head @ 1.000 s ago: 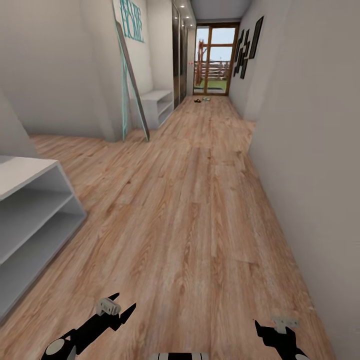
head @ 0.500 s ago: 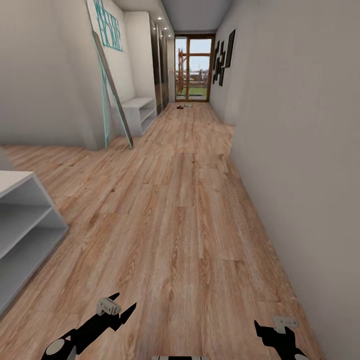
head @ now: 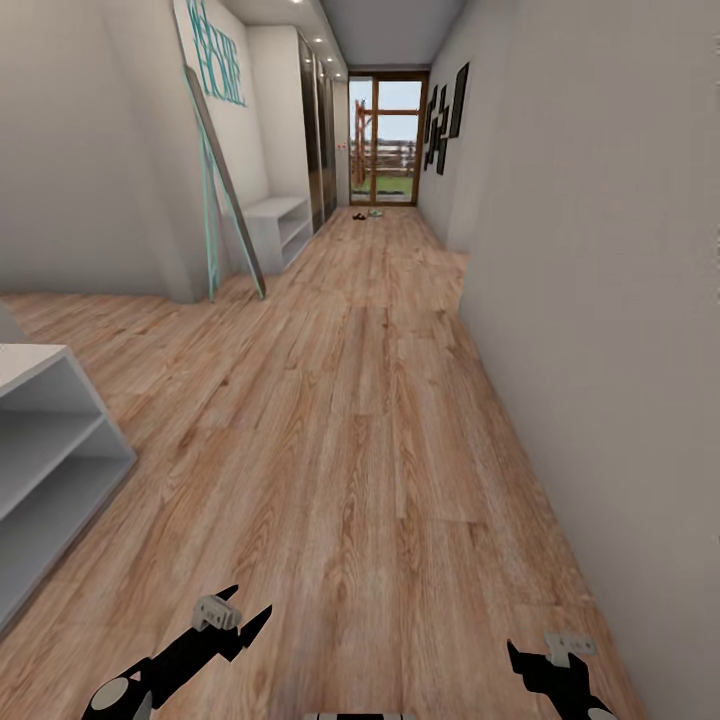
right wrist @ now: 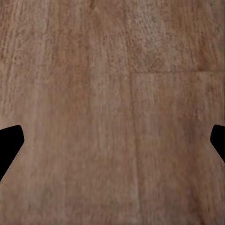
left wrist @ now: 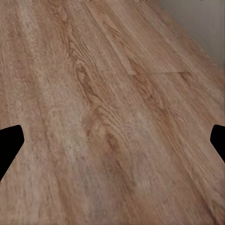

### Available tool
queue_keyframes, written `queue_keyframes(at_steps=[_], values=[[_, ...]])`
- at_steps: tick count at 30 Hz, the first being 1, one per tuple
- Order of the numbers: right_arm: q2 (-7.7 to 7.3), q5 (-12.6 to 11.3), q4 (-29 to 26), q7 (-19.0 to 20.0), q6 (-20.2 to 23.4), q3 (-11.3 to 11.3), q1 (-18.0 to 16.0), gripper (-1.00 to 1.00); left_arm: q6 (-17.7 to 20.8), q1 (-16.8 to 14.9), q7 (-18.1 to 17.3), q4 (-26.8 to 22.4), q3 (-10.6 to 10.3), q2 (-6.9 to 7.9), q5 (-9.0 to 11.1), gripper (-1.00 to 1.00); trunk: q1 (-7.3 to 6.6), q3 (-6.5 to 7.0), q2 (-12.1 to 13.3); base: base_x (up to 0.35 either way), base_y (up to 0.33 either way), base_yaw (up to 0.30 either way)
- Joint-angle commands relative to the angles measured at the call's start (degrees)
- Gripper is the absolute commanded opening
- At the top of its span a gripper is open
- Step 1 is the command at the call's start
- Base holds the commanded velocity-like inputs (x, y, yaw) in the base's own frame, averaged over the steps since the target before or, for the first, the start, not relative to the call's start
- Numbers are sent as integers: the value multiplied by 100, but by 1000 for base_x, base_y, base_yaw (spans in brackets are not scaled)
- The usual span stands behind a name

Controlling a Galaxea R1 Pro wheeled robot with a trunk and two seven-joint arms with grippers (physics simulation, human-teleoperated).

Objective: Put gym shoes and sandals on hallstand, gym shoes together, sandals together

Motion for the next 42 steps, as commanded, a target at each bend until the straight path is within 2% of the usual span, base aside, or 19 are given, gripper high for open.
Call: queue_keyframes(at_steps=[1, 6, 36, 42], values=[[-1, -14, 7, 49, -19, -46, -3, 100, -13, -4, -31, 5, 14, -1, 5, 100, -4, 18, 0, 0, 0, -1], [1, -14, 7, 51, -19, -46, -3, 100, -11, -4, -31, 5, 15, -1, 5, 100, -55, 121, 84, 0, 0, 0], [28, -6, 14, 48, -19, -46, -3, 100, -10, -4, -31, 5, 24, -1, 14, 100, -55, 122, 84, 0, 0, 6], [46, -5, 9, 44, -19, -46, -3, 100, -10, -4, -31, 1, 24, -1, 14, 100, -187, 238, 325, 0, 0, 133]])
